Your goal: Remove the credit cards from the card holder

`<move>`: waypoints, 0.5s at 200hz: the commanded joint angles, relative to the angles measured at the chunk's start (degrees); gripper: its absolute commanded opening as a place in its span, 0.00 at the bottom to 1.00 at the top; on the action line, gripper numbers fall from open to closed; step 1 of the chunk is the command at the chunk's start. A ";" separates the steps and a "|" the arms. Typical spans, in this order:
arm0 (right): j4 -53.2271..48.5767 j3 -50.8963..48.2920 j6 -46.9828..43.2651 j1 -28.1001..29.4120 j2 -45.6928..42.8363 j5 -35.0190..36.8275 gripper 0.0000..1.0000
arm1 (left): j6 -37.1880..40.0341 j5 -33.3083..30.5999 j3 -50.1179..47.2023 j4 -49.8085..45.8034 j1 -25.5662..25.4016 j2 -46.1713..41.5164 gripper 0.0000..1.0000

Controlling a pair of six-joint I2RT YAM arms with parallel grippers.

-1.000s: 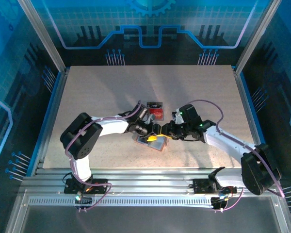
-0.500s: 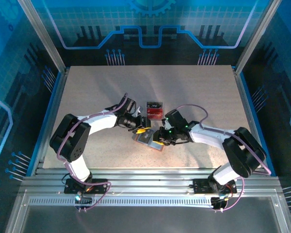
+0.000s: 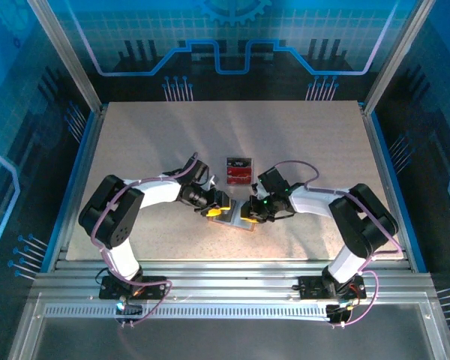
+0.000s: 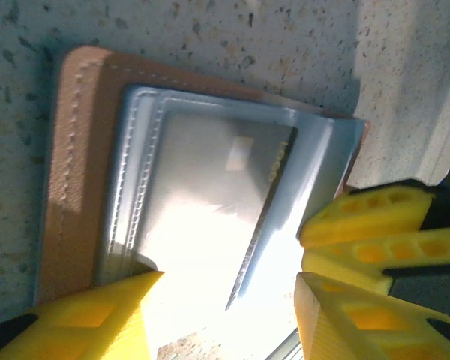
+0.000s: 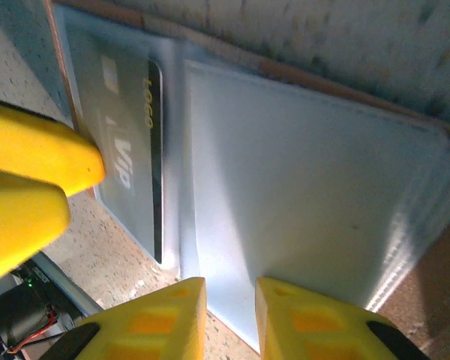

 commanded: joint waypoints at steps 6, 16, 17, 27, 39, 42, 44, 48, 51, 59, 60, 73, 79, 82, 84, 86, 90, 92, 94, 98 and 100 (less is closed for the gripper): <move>-5.38 3.38 -9.48 -3.28 1.70 -2.21 0.24 | -2.30 0.78 -2.86 1.91 -0.07 -2.16 0.49; -6.64 4.45 -11.11 -4.35 2.41 -2.50 0.24 | -3.15 0.80 -3.41 2.55 -0.34 -2.78 0.49; -6.78 4.54 -11.27 -4.42 2.44 -2.53 0.24 | -3.22 0.79 -3.44 2.62 -0.30 -2.86 0.49; -7.88 5.31 -12.19 -4.84 2.69 -2.80 0.24 | -3.86 0.64 -3.73 3.26 -0.57 -3.52 0.49; -8.50 7.17 -12.03 -4.64 2.19 -3.07 0.24 | -4.63 0.19 -3.73 3.47 -0.63 -4.12 0.50; -8.45 7.37 -11.68 -4.53 1.96 -3.28 0.24 | -4.77 0.10 -3.67 3.64 -0.69 -4.29 0.50; -8.38 7.46 -11.52 -4.46 1.82 -3.31 0.24 | -4.88 0.06 -3.65 3.77 -0.70 -4.45 0.50; -8.12 7.59 -10.77 -4.33 1.48 -3.53 0.24 | -5.05 -0.06 -3.65 3.93 -0.66 -4.67 0.50; -7.80 7.61 -10.26 -4.18 1.30 -3.71 0.24 | -5.18 -0.17 -3.65 3.93 -0.70 -4.93 0.49; -6.57 7.57 -8.33 -3.75 0.83 -4.32 0.24 | -5.39 -0.95 -3.48 3.99 -0.69 -5.35 0.49; -6.43 7.54 -7.99 -3.68 0.77 -4.45 0.24 | -5.44 -1.05 -3.43 4.00 -0.70 -5.38 0.49; -3.64 7.05 -4.02 -2.61 0.07 -5.18 0.24 | -5.41 -2.37 -2.84 3.13 -0.61 -5.76 0.49; -2.73 6.99 -2.26 -1.79 -0.15 -4.99 0.24 | -5.11 -3.11 -2.35 2.48 -0.61 -5.70 0.48; -2.44 6.99 -1.44 -1.37 -0.16 -4.79 0.24 | -4.85 -3.41 -2.09 2.07 -0.62 -5.61 0.48; -2.37 7.06 -1.00 -1.04 -0.17 -4.59 0.24 | -4.69 -3.59 -1.96 1.82 -0.62 -5.53 0.47; -2.22 7.12 -0.58 -0.76 -0.17 -4.34 0.24 | -4.56 -3.72 -1.73 1.53 -0.59 -5.46 0.46; -2.22 7.31 0.34 -0.10 -0.04 -3.77 0.24 | -4.32 -4.14 -1.33 1.03 -0.61 -5.26 0.45; -2.25 7.45 0.74 0.20 0.04 -3.41 0.24 | -4.11 -4.27 -1.24 0.72 -0.57 -5.11 0.44; -2.32 7.55 1.21 0.43 0.04 -3.12 0.23 | -3.95 -4.42 -1.07 0.38 -0.61 -4.96 0.43; -2.34 7.83 2.12 1.02 0.19 -2.40 0.23 | -3.68 -4.84 -0.75 -0.22 -0.54 -4.66 0.42; -2.34 7.86 2.53 1.36 0.30 -2.10 0.23 | -3.54 -5.09 -0.55 -0.65 -0.53 -4.45 0.40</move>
